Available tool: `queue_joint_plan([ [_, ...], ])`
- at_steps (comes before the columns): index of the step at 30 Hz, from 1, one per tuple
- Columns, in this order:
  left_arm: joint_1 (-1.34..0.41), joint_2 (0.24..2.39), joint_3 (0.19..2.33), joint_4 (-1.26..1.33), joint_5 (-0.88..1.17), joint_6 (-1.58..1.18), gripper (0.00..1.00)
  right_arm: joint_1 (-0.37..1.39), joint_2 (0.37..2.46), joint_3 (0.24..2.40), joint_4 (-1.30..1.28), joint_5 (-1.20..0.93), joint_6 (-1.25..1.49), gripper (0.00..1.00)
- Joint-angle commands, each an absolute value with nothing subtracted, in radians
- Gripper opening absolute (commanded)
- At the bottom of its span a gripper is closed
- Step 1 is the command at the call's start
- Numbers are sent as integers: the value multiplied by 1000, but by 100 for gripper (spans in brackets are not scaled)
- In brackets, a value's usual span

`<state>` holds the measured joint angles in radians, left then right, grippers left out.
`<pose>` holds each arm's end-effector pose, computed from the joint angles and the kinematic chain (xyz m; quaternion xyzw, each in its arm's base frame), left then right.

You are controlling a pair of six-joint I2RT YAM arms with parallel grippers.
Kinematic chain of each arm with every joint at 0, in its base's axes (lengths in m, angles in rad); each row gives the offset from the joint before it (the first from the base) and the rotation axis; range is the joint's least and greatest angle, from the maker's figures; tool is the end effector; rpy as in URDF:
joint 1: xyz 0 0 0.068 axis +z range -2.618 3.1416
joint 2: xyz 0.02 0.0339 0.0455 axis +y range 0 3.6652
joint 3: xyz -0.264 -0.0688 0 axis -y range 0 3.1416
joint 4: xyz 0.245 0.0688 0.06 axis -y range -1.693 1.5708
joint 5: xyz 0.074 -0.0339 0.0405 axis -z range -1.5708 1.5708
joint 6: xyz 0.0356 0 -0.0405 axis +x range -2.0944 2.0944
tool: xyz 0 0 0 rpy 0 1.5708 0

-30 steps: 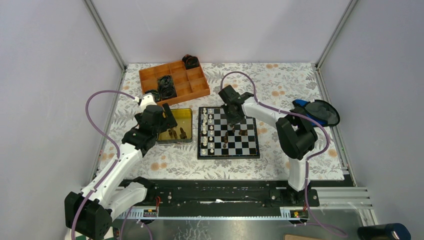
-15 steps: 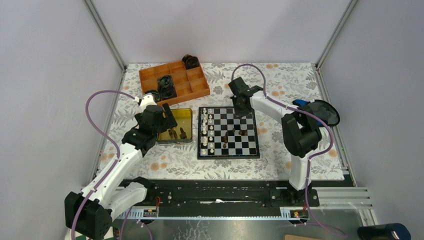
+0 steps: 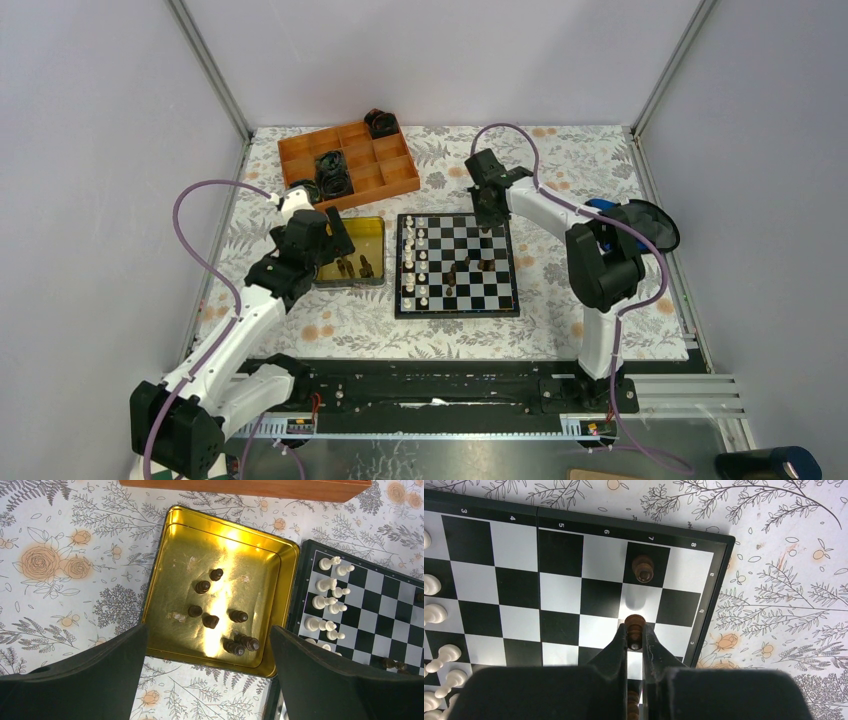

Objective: Set up the chess pieces on the board
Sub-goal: Place the chess piece on the chessboard.

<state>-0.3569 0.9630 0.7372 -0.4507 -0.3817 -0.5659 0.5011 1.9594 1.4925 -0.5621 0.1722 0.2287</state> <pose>0.1966 -0.0592 0.2668 -0.1739 0.8719 -0.0359 0.4563 0.3731 0.1974 0.2077 -0.1075 0.9542 0.0177 0.2786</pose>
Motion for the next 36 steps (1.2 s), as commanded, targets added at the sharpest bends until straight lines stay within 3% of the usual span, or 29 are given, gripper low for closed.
queue_joint_plan([
  [1,-348,966,723,-442,-397,-560,99,488,1976,1541,-542,171,213,0],
  [19,-348,975,720,-443,-399,-566,99,471,2025,1561,-537,147,202,1],
  [31,-348,971,717,-442,-396,-572,99,469,2024,1567,-540,138,198,37],
  [36,-348,969,716,-444,-396,-572,99,469,2000,1582,-554,149,194,43],
])
